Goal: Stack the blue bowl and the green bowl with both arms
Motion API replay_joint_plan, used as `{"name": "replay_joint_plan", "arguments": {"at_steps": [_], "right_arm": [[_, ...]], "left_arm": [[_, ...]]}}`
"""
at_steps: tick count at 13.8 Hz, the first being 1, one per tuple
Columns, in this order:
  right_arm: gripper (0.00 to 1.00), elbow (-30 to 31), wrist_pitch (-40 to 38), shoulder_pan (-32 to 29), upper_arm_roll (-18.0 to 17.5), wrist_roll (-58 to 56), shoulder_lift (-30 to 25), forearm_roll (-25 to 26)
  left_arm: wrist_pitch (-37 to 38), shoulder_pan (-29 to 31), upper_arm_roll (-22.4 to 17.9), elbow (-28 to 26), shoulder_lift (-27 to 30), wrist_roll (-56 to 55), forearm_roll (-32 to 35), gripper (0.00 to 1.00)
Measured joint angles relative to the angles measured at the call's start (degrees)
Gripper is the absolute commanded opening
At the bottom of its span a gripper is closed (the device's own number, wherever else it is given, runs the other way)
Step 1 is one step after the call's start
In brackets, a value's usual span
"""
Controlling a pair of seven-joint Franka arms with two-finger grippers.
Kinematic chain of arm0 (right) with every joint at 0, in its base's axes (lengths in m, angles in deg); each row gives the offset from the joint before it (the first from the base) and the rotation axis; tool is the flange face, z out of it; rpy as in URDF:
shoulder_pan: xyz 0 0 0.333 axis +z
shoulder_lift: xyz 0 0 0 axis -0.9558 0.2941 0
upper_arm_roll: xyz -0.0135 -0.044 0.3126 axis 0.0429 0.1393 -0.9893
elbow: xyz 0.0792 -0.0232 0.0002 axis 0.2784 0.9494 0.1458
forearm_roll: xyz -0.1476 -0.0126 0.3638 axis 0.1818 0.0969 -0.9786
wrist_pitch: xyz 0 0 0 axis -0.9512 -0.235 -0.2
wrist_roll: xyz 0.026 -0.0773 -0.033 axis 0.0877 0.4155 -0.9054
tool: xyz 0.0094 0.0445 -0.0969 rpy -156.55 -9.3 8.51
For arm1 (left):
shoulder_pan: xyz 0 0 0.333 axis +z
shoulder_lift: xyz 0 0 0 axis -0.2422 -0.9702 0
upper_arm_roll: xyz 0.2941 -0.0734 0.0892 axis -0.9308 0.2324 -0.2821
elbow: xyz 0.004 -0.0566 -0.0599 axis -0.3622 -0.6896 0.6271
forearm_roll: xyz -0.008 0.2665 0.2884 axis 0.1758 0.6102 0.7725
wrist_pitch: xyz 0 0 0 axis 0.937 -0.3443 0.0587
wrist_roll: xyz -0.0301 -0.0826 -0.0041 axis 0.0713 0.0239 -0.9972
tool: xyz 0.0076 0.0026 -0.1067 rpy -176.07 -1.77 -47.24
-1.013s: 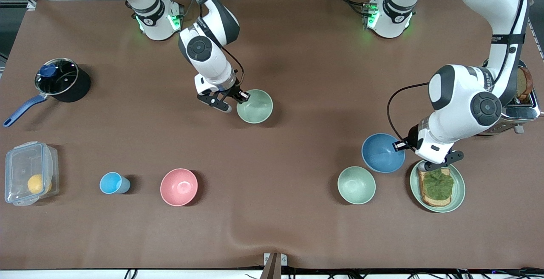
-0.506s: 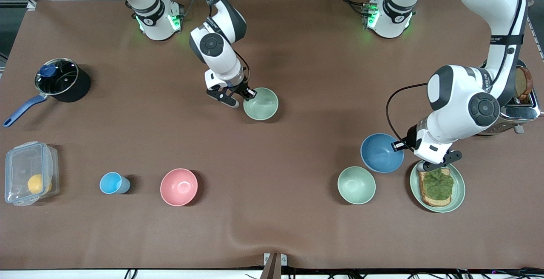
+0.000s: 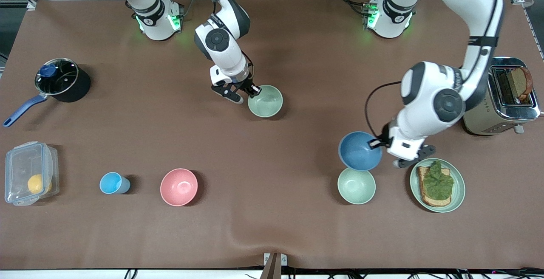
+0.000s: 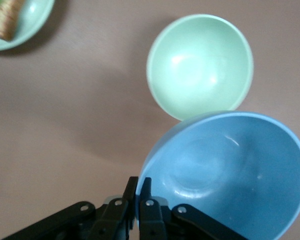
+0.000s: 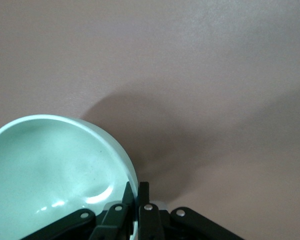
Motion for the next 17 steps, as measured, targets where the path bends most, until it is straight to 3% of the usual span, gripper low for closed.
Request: {"name": "replay_joint_plan", "arguments": {"at_steps": [4, 7, 9, 14, 17], "right_arm": [[0.00, 0.0, 3.0, 0.5, 0.0, 0.2, 1.8, 0.0], [0.80, 0.0, 3.5, 0.6, 0.0, 0.7, 2.5, 0.0], [1.00, 0.0, 3.5, 0.6, 0.1, 1.8, 2.5, 0.0], [1.00, -1.1, 0.8, 0.5, 0.7, 4.2, 1.6, 0.0], [1.00, -5.3, -11.4, -2.3, 1.3, 5.7, -1.5, 0.0]], "left_arm": [[0.0, -4.3, 0.0, 1.5, -0.1, -6.4, 0.0, 0.00], [0.0, -4.5, -0.1, 1.6, -0.3, -6.8, 0.0, 0.00], [0.0, -4.5, -0.2, 1.6, -0.6, -6.8, 0.0, 0.00], [0.0, -4.5, -0.2, 1.6, -0.8, -6.8, 0.0, 0.00], [0.0, -4.5, -0.2, 1.6, -0.8, -6.8, 0.0, 0.00]]}}
